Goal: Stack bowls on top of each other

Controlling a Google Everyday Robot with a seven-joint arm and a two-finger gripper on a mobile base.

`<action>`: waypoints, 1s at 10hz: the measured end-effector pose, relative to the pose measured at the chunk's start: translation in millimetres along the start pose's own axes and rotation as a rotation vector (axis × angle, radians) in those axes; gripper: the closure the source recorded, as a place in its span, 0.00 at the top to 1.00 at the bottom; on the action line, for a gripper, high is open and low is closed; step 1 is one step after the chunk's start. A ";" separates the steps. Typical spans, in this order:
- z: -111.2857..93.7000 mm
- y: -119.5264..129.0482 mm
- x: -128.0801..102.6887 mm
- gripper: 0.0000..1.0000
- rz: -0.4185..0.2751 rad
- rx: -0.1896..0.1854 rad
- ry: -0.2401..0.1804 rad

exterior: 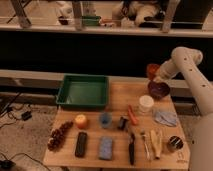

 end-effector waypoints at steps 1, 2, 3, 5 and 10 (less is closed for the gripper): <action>-0.8 2.4 7.5 0.00 0.001 0.003 0.008; -1.8 4.3 13.6 0.00 0.004 0.004 0.013; -3.8 6.9 22.8 0.00 0.008 0.006 0.022; -4.6 11.1 32.8 0.00 0.016 0.006 0.030; 19.9 28.2 36.8 0.00 0.013 -0.030 0.018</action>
